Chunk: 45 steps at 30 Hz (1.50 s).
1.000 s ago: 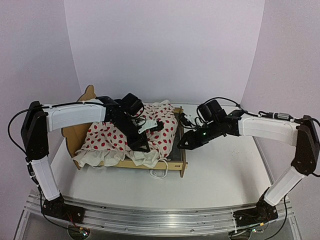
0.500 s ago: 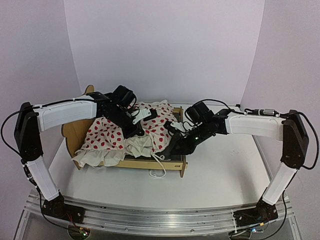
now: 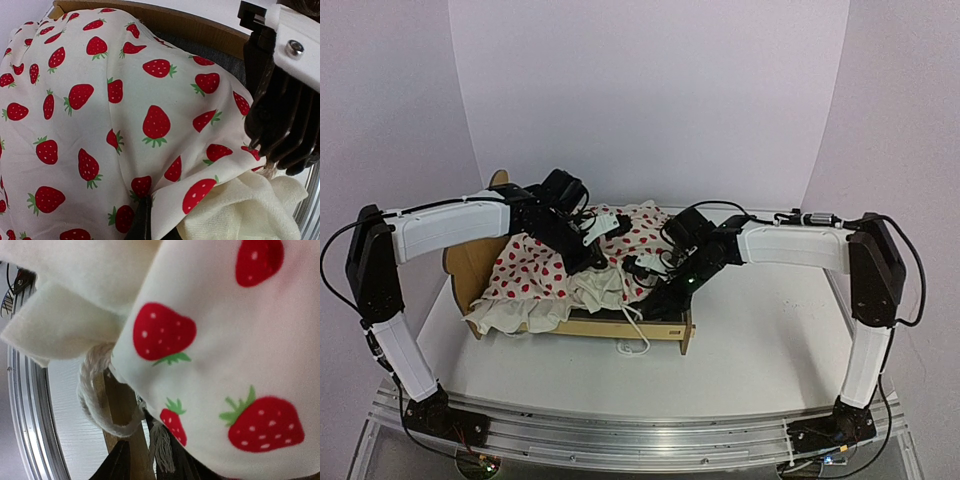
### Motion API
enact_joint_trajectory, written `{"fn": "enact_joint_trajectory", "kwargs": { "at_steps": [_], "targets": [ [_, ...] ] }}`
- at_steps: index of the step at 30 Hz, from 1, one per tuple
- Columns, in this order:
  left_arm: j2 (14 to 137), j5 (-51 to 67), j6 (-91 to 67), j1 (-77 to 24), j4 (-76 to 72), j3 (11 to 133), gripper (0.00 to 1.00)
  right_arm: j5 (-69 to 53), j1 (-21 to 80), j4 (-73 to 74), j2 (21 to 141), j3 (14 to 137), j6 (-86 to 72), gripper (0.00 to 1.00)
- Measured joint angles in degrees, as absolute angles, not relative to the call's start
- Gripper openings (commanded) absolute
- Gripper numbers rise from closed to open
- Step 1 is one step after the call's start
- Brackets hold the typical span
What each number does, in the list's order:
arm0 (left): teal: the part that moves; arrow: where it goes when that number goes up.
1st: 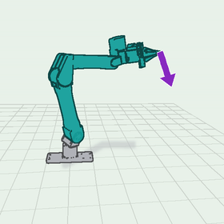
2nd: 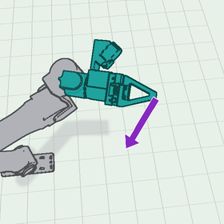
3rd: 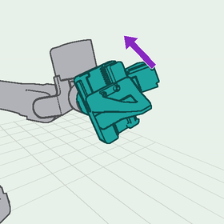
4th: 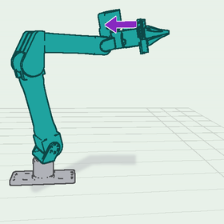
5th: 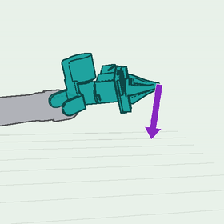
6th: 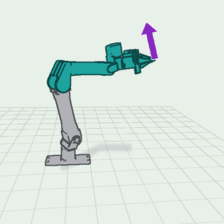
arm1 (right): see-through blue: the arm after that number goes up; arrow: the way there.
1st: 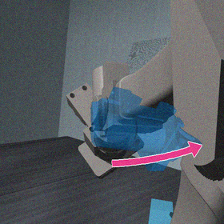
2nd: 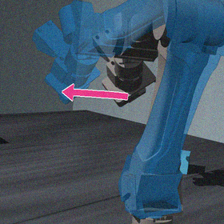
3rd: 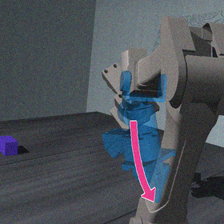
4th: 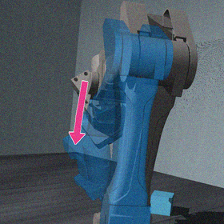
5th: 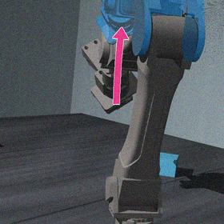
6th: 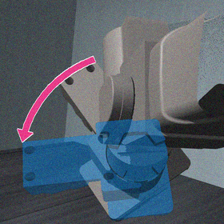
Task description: Set up the pet bed
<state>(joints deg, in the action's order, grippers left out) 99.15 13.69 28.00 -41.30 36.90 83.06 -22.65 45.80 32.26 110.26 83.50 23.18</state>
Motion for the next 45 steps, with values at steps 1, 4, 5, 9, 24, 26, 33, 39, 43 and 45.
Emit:
{"fn": "enact_joint_trajectory", "kwargs": {
  "at_steps": [1, 4, 5, 9, 24, 26, 33, 39, 43, 45],
  "targets": [
    [99.15, 13.43, 28.01, -41.30, 36.78, 82.89, 0.00, -22.73, 45.80, 32.33, 110.80, 84.06, 23.08, 0.38],
    [99.15, 12.86, 28.05, -41.14, 35.87, 81.89, 0.00, -22.75, 45.80, 32.53, 112.66, 85.87, 22.57, 0.39],
    [99.15, 12.74, 28.08, -41.04, 35.79, 81.57, 0.00, -22.90, 45.80, 32.51, 113.37, 86.35, 22.33, 0.40],
    [99.15, 12.14, 28.28, -40.59, 35.08, 79.87, 0.00, -23.71, 45.90, 32.23, 115.83, 87.71, 21.40, 0.40],
    [99.00, 11.77, 28.45, -39.48, 33.87, 78.22, 0.00, -27.42, 46.13, 28.11, 118.60, 87.25, 15.32, 0.00],
    [98.99, 11.79, 28.47, -39.21, 33.79, 78.20, 0.00, -27.27, 46.18, 29.47, 118.30, 86.43, 16.32, 0.00],
    [98.94, 13.81, 28.53, -38.74, 32.40, 77.73, 0.00, -26.79, 46.21, 44.94, 118.27, 92.25, 22.99, 0.00],
    [98.94, 17.44, 28.31, -38.61, 31.44, 77.73, 0.05, -26.59, 46.29, 51.71, 122.03, 97.38, 27.17, 0.00],
    [98.94, 19.43, 27.97, -38.58, 31.48, 77.60, 0.25, -26.92, 47.01, 52.30, 125.11, 99.04, 28.99, 0.00],
    [98.94, 20.38, 27.86, -38.57, 31.52, 77.37, 0.29, -26.52, 47.52, 52.19, 125.75, 99.47, 29.35, 0.02]
  ]
}}
